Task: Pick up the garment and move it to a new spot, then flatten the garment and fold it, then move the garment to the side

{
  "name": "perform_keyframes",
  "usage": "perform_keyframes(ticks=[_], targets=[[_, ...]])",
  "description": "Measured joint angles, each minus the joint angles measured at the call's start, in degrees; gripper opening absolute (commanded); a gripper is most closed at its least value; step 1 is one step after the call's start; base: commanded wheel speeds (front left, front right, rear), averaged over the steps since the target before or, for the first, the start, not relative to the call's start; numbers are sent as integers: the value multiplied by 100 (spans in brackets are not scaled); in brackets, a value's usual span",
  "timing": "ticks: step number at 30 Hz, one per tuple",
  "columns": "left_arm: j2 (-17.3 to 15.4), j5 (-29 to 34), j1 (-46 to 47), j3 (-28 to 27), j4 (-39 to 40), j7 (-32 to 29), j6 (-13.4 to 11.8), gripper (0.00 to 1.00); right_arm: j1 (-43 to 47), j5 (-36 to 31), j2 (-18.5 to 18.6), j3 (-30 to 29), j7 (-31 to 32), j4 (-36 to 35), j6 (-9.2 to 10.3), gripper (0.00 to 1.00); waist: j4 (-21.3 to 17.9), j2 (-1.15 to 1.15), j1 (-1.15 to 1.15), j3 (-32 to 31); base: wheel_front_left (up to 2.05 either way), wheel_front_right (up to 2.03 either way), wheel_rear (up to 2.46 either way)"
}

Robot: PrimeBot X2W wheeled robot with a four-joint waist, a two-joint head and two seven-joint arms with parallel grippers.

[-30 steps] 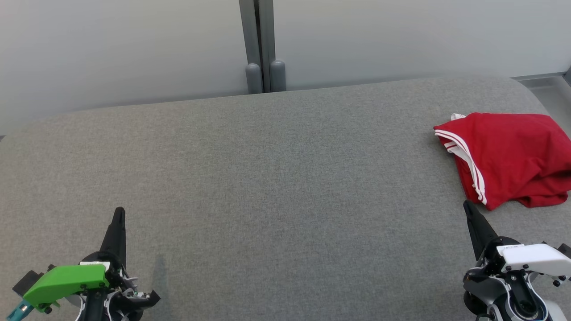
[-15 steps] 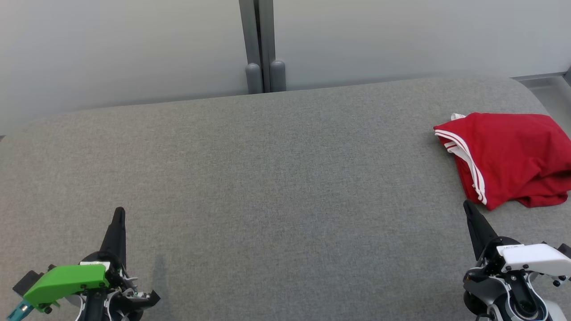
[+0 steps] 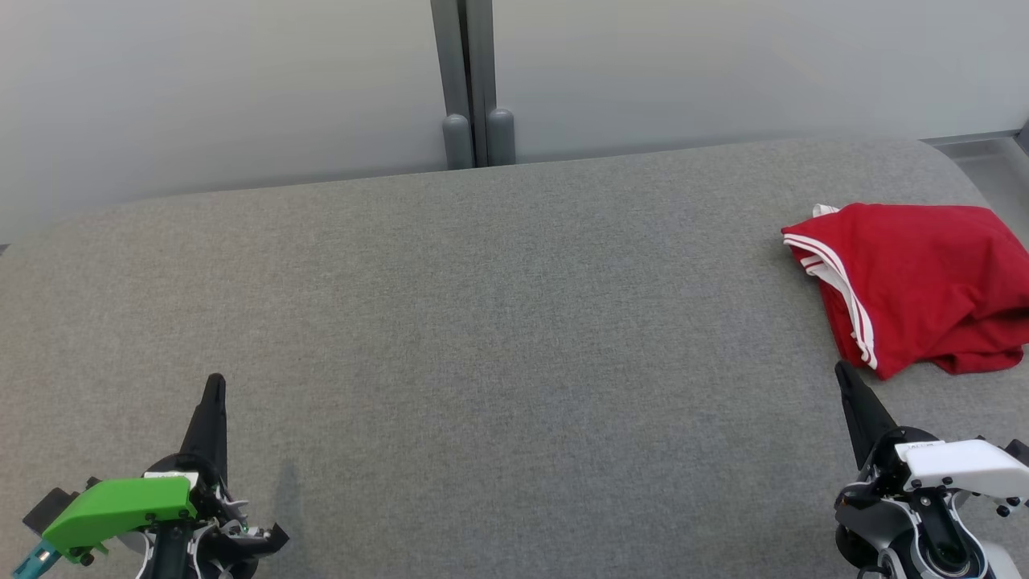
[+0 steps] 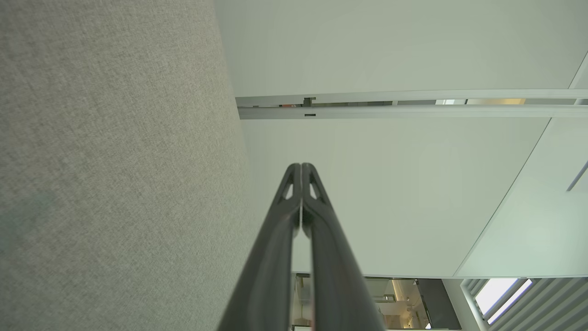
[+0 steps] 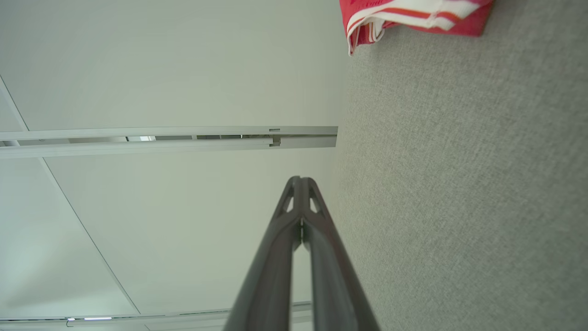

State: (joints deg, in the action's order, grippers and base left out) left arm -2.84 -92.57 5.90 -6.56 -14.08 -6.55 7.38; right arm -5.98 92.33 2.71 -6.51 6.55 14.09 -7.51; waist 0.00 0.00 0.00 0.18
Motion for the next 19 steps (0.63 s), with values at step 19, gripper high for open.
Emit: perform_keyframes(ticks=[19], targets=[[0,0,0,-1,1,0,0,0,0,0,0,0,0,0,0,0,0,0,0,0,0,0,0]])
